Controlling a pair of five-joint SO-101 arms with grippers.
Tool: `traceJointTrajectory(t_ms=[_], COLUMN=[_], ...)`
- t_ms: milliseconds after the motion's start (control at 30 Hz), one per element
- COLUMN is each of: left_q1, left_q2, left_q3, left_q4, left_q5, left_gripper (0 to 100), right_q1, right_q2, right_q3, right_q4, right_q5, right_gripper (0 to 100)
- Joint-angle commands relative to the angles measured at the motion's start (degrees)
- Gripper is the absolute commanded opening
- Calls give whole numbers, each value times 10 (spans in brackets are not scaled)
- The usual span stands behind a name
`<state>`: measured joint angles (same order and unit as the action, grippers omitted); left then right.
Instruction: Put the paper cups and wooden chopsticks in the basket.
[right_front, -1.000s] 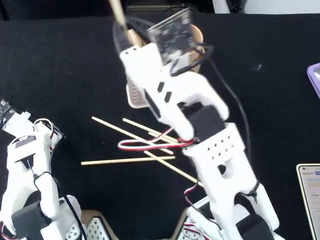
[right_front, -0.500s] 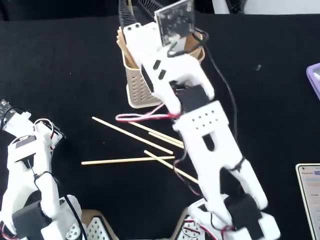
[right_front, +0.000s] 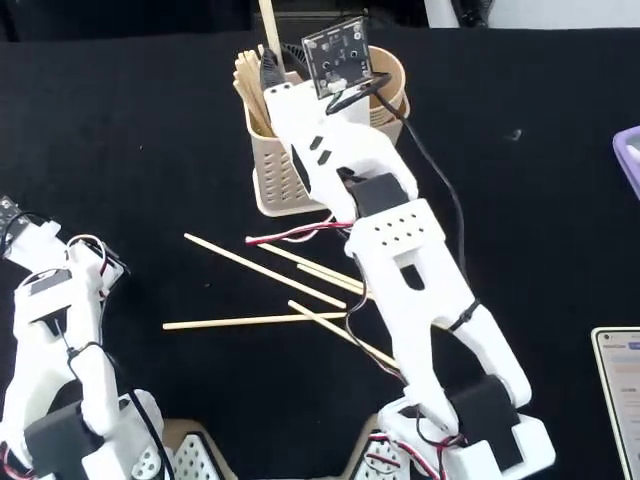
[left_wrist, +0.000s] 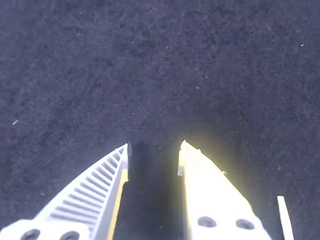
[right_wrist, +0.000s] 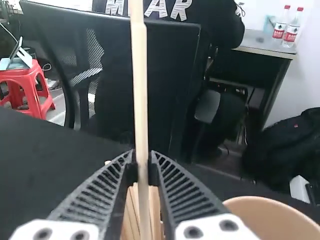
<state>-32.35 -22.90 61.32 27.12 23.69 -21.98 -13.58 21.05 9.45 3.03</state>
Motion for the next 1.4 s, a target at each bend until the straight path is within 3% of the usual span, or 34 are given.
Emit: traceJointTrajectory(t_ms=[0, 100, 300, 433, 567, 667, 767, 900, 1033, 1200, 1367], left_q1=[-2, -1, 0, 1, 1, 12, 65, 189, 330, 479, 567], left_q2=[-2, -2, -2, -2, -3, -2, 4, 5, 4, -2, -2], left_q3=[-31, -31, -31, -31, -47, -95, -152, -198, -205, -214, -233], left_q4=[-5, -5, -5, -5, 4, 59, 132, 229, 329, 401, 425], left_q5=[4, 4, 4, 4, -23, -50, -110, -284, -462, -483, -482], left_gripper=[166, 166, 166, 166, 166, 166, 170, 170, 170, 170, 171], right_q1=[4, -4, -3, 2, 54, 132, 215, 305, 377, 411, 421], right_q2=[-5, -13, -93, -187, -295, -378, -459, -567, -673, -776, -839], right_q3=[-8, -25, -70, -74, -44, 2, 75, 213, 362, 519, 625], right_q4=[23, 55, 123, 228, 387, 482, 539, 564, 562, 544, 523], right_q5=[-1, -3, 0, 0, 1, 1, 17, 84, 102, 102, 100], right_gripper=[64, 152, 127, 124, 124, 125, 126, 126, 126, 126, 125])
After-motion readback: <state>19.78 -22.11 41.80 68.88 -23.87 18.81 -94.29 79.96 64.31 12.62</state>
